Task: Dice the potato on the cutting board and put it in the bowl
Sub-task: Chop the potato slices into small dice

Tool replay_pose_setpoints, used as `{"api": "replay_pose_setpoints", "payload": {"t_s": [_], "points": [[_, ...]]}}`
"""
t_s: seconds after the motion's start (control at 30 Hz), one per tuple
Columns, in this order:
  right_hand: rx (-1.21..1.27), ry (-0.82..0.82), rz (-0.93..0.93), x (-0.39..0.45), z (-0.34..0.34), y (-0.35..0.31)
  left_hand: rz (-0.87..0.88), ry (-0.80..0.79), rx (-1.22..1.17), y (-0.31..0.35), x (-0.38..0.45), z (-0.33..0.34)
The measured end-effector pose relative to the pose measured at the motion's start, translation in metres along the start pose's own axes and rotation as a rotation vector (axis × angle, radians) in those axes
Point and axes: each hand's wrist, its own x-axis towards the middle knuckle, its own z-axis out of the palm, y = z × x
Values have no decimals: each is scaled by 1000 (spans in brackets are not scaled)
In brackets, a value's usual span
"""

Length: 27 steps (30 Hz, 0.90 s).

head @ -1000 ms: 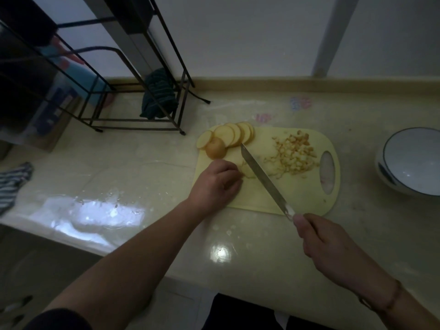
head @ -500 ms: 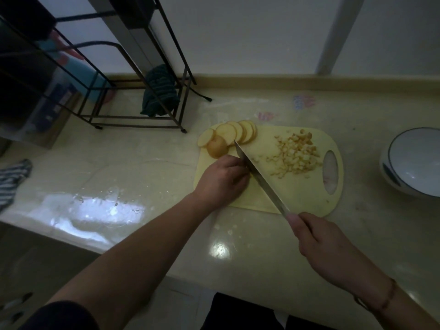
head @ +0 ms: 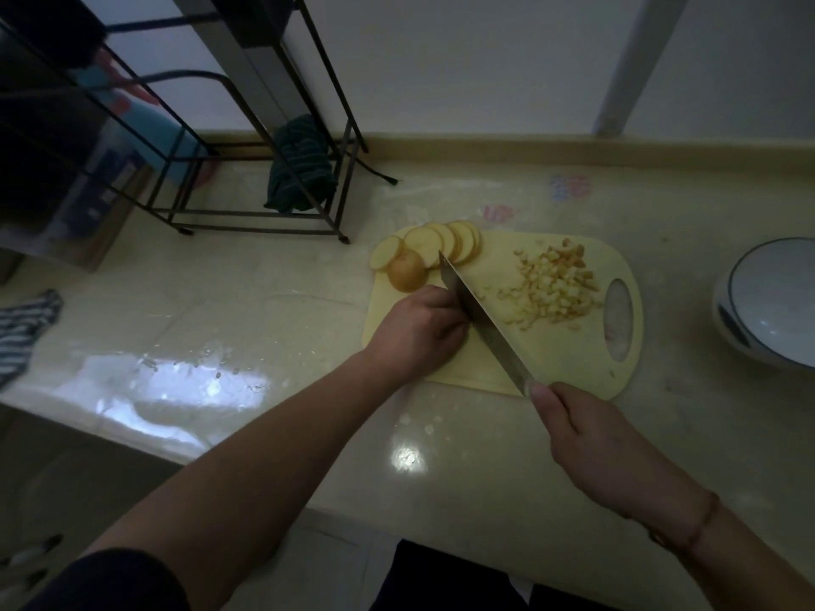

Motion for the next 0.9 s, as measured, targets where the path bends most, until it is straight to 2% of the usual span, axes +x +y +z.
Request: {"api": "replay_pose_setpoints", "payload": {"t_s": [0.17, 0.37, 0.63, 0.9], "points": [[-2, 2, -4, 2, -6, -1, 5, -2, 3, 0, 0, -1], [124, -15, 118, -9, -21, 10, -7, 36, 12, 3, 1, 0], [129, -10, 37, -13, -11, -1, -119, 162, -18, 0, -21, -1], [59, 19, -21, -10, -2, -3, -104, 183, 47, 2, -22, 4]]}}
